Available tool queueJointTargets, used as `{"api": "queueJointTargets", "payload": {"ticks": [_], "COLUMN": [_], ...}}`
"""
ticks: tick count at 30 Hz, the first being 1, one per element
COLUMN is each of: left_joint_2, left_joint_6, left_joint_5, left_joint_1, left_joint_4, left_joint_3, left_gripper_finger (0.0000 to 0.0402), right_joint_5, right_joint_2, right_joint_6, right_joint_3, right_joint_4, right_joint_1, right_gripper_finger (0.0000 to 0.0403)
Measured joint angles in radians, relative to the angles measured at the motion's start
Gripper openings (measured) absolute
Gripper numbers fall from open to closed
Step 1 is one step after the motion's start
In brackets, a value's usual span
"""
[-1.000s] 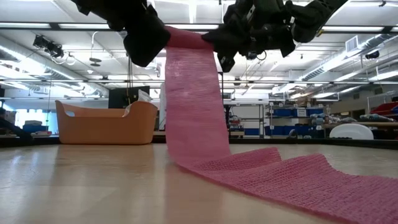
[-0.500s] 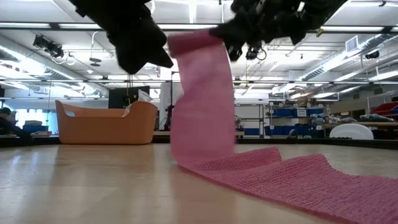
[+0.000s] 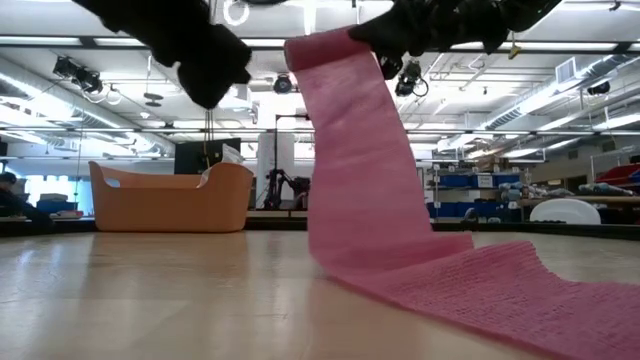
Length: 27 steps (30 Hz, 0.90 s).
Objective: Roll bandage
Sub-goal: Roll the pink bandage
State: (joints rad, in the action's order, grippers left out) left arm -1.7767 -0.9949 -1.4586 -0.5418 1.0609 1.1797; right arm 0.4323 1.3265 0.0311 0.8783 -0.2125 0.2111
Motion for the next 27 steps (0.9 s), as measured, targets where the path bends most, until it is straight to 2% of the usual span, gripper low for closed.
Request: {"api": "queueJointTargets", "payload": {"ticks": [3, 6, 9, 11, 13, 19, 21, 23, 24, 27], "left_joint_2": [0.001, 0.001, 0.001, 0.001, 0.001, 0.001, 0.001, 0.001, 0.001, 0.027], "left_joint_6": [-0.133, -0.142, -0.100, 0.005, 0.174, 0.778, 0.920, 1.008, 1.034, 1.085], "left_joint_5": [-0.016, -0.011, 0.045, 0.105, 0.200, 0.657, 0.830, 0.960, 0.991, 1.001], "left_joint_1": [-0.022, -0.034, -0.035, -0.035, -0.026, 0.036, 0.055, 0.074, 0.084, 0.107], "left_joint_4": [0.058, 0.046, -0.020, -0.119, -0.286, -0.967, -1.158, -1.306, -1.356, -1.428], "left_joint_3": [-0.007, -0.012, -0.025, -0.036, -0.051, -0.152, -0.184, -0.203, -0.206, -0.227], "left_gripper_finger": [0.0060, 0.0046, 0.0031, 0.0021, 0.0012, 0.0005, 0.0004, 0.0004, 0.0004, 0.0004], "right_joint_5": [-0.025, -0.032, -0.032, -0.032, -0.032, -0.030, -0.030, -0.029, -0.029, -0.028], "right_joint_2": [0.003, 0.002, 0.002, 0.002, 0.002, 0.003, 0.003, 0.003, 0.003, 0.003], "right_joint_6": [0.018, 0.026, 0.027, 0.033, 0.034, 0.046, 0.052, 0.052, 0.052, 0.056], "right_joint_3": [-0.001, -0.001, -0.001, -0.001, -0.001, -0.001, -0.001, -0.001, -0.001, -0.001], "right_joint_4": [0.009, 0.006, 0.005, 0.005, 0.005, 0.004, 0.005, 0.005, 0.005, 0.006], "right_joint_1": [0.000, 0.000, 0.000, 0.000, 0.000, 0.000, 0.000, 0.000, 0.000, 0.000], "right_gripper_finger": [0.0013, 0.0013, 0.0013, 0.0013, 0.0013, 0.0013, 0.0013, 0.0013, 0.0013, 0.0013]}}
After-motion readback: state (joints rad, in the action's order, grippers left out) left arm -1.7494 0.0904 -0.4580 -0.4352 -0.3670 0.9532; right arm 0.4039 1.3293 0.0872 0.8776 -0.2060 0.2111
